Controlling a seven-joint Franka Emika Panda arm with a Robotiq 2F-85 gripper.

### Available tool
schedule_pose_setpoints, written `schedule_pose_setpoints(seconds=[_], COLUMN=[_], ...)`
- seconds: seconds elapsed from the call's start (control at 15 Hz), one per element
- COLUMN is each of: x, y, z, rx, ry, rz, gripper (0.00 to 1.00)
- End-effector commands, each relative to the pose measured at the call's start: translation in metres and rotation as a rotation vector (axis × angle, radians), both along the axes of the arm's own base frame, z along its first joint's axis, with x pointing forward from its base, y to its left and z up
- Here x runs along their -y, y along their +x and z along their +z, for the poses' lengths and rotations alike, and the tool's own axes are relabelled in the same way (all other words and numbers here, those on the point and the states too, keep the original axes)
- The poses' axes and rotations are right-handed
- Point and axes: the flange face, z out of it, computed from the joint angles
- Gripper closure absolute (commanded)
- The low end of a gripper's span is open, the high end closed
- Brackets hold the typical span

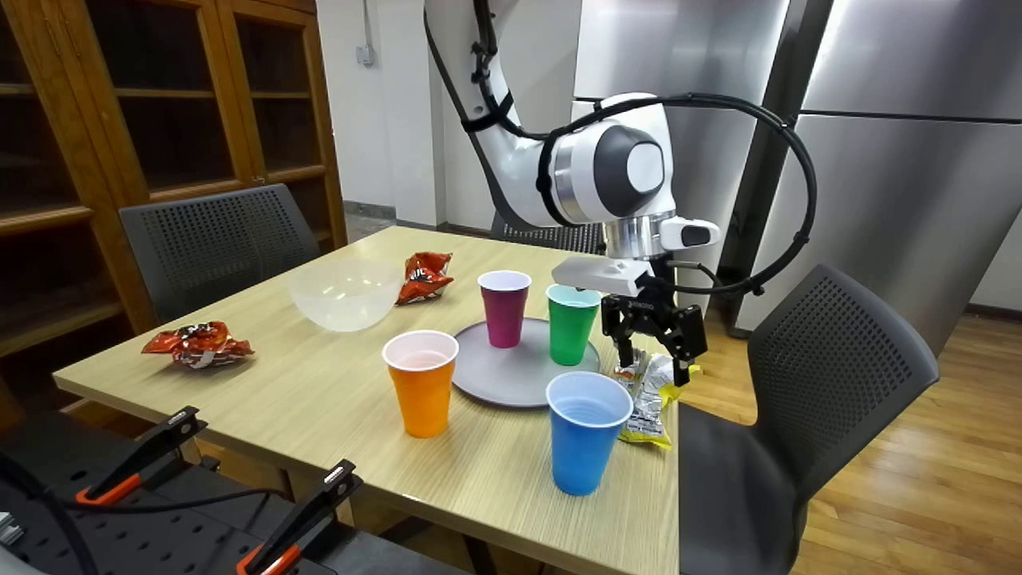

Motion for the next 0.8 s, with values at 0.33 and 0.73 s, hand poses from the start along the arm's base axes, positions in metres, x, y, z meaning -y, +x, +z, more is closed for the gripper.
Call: schedule_pose_setpoints(seconds=[0.33,0.73], x=[0.0028,0.0043], y=[0.0038,0.0044], z=[-0.0085,-0.0107], rx=[0.008,0.015], ry=[0.088,0.111], rz=[0.102,0.118], gripper=[0.0,0.0])
